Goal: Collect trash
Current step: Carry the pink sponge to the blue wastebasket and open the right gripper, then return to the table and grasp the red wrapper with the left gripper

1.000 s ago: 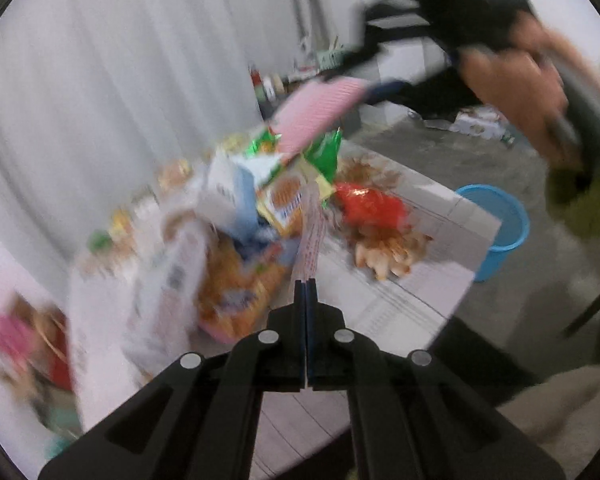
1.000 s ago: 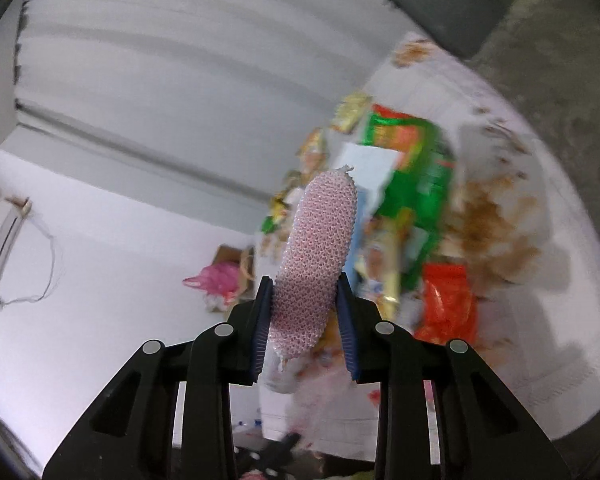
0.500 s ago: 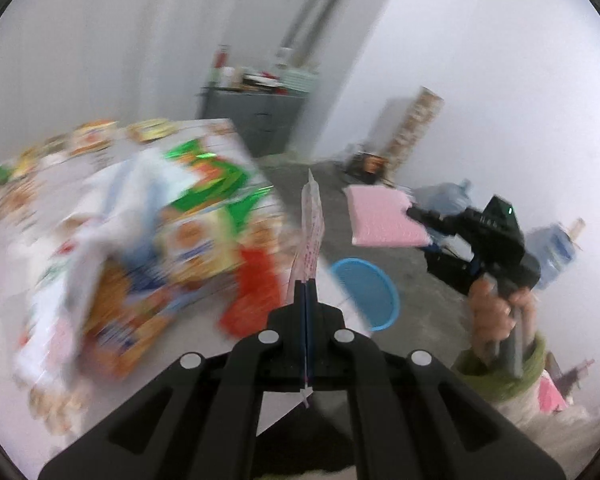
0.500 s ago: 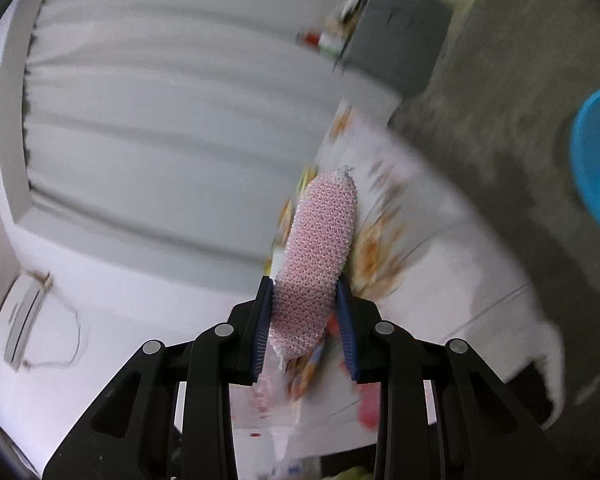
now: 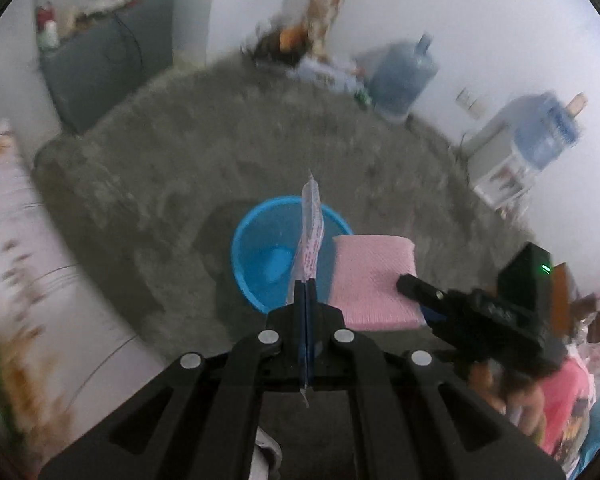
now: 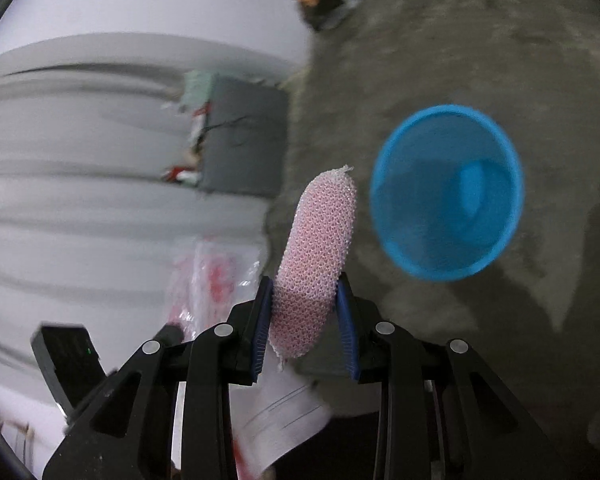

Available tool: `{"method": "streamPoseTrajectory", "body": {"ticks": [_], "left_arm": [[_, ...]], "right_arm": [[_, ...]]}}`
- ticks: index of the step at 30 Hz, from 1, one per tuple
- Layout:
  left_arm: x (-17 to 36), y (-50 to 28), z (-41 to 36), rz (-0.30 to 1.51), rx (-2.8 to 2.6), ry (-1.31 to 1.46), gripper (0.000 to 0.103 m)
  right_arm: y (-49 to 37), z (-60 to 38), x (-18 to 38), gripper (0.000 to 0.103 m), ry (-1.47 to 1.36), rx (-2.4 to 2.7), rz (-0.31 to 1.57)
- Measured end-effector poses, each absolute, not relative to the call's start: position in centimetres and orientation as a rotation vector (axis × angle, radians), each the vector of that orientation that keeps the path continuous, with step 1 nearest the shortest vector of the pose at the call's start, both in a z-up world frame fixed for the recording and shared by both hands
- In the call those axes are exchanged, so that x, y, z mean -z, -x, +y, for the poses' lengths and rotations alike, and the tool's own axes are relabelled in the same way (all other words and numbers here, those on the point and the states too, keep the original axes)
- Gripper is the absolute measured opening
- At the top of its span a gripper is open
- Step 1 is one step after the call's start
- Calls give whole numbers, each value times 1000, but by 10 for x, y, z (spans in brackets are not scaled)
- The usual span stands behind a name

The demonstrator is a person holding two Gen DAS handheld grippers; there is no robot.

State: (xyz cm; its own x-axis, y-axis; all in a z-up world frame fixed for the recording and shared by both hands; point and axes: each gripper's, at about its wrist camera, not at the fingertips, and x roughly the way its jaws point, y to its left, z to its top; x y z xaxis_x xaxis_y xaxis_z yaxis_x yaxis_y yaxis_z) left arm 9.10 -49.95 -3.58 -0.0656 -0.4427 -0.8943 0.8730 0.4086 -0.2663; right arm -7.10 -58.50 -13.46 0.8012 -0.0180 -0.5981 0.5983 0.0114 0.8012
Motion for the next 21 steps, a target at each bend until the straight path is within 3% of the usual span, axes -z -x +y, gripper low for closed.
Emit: {"method": "streamPoseTrajectory", "body": {"ticks": [7,9,11,16,21], "left_arm": [[117,-87,-584,1254,1157,-565,1],[136,-82,-595,1233,1129,-631,11],[141,-80,-599,1203,1104,-660,33],[124,-74,-584,1164,1154,-599,42],[74,-66,-557,1057,1239,-556,52]], "right_arm": [[58,-629,188,37,-1468,675,597],[48,-642,205,54,-1447,732,670],[49,-646,216,55,-1433,806,732],[62,-634,206,55,-1420,826,704],[77,-625,184,56,-1308,857,688]]}}
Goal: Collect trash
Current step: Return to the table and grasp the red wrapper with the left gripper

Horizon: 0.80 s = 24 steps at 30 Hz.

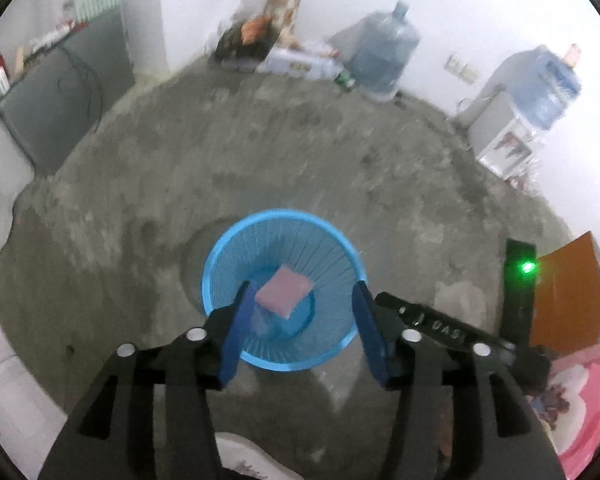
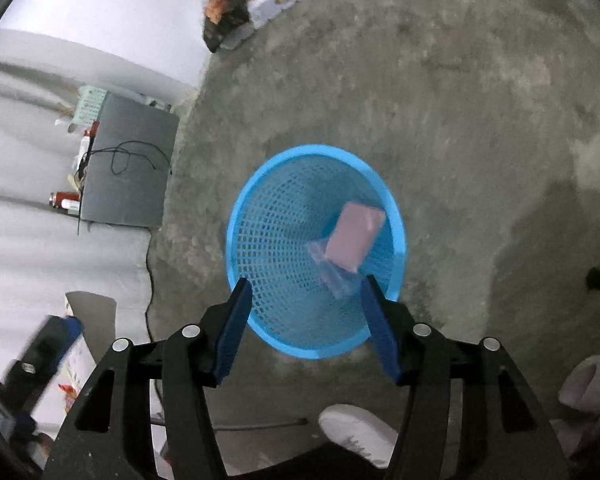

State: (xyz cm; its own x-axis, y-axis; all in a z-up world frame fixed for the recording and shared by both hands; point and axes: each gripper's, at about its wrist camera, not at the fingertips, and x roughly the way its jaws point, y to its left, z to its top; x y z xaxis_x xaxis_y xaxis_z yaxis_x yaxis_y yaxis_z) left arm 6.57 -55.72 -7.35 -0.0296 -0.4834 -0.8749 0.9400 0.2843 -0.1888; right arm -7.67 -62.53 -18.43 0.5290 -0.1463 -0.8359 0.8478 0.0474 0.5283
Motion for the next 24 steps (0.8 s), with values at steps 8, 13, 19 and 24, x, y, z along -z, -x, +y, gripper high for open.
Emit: {"method": "streamPoseTrajectory", "body": {"ticks": [8,13,19,24], "left_arm": [[-34,-70,-446,934,1328,-392,63],[-95,-83,-333,851,1297,-263,71],[-115,-94,-188,761,1109,-99,85],[-93,-78,-102,739,958,-24,86]], "right_arm": [[71,-568,93,74,-1007,786,621],[57,-531,52,75,-958,592,578],[25,-482,26,75,-913,364,620],[1,-448,22,75,-887,220,683]]}}
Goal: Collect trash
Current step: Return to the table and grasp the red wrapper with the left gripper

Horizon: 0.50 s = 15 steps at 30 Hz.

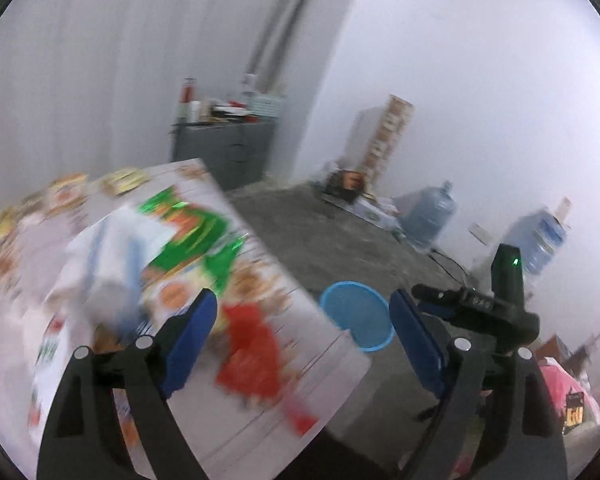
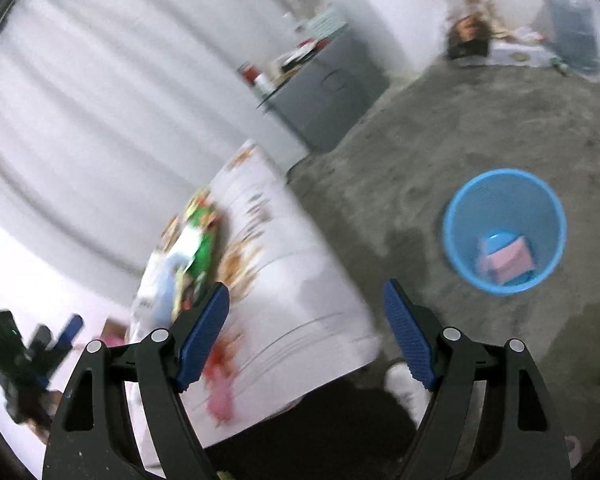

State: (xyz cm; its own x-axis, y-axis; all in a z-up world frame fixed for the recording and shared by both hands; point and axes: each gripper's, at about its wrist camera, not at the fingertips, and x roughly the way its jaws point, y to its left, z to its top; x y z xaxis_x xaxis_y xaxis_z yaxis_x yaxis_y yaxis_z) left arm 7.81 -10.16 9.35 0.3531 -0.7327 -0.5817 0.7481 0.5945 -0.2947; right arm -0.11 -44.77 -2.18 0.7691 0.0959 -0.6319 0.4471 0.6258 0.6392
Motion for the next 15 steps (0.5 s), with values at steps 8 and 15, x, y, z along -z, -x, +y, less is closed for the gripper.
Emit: {"method": "streamPoseTrajectory", "body": {"ticks": [8,15], "left_arm": [[-45,-53,-50,738,818,-6,86],[-11,-58,-78,775,825,-85,86]], "right_arm": [[-37,-407,30,75,-900,46,815],[-57,-380,35,75,-923,1,870]]}}
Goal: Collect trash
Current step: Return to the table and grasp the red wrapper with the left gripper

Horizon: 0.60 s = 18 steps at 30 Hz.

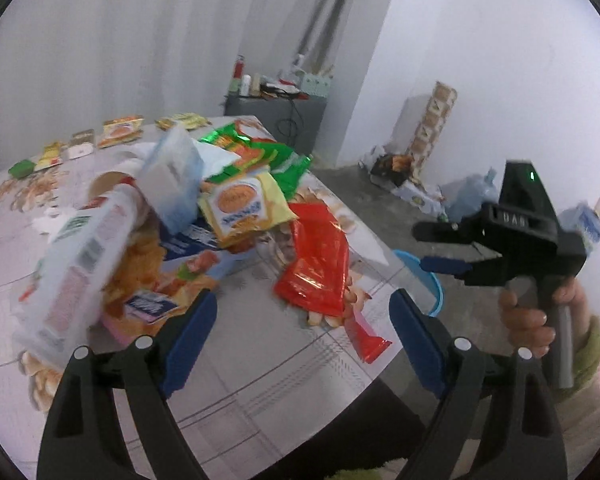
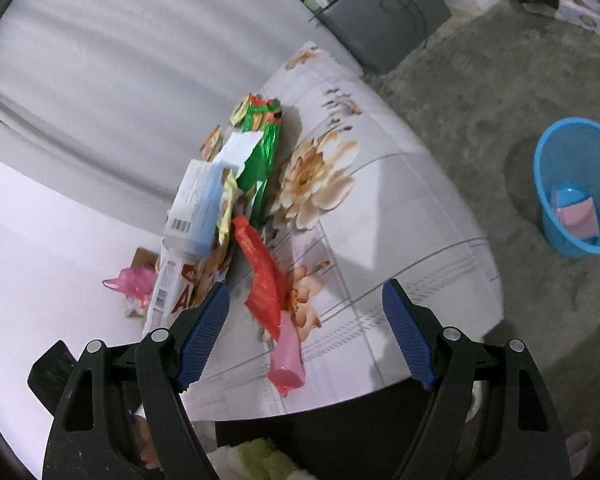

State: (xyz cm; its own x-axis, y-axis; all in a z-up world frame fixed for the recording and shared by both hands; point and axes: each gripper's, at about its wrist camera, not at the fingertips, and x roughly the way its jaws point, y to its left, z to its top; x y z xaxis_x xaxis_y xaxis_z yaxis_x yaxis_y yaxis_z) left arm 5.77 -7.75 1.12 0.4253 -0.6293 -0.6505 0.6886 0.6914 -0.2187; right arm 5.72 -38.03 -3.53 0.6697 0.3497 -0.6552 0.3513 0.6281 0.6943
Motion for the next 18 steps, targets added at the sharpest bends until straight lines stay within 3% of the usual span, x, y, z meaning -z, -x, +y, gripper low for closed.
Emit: {"method": "streamPoseTrajectory", "body": {"ticks": [12,15,18], "left_arm": [[32,-78,-182,745,815,-373,86],[48,-80,-195,744,755,-471,74],[59,-82,-193,762,718,-494,54]], "right_arm": [[-63,-389,26,75,-987,65,804],[-65,-388,29,75,-987,67,811],[-68,-387,29,75,-980,59,818]]}}
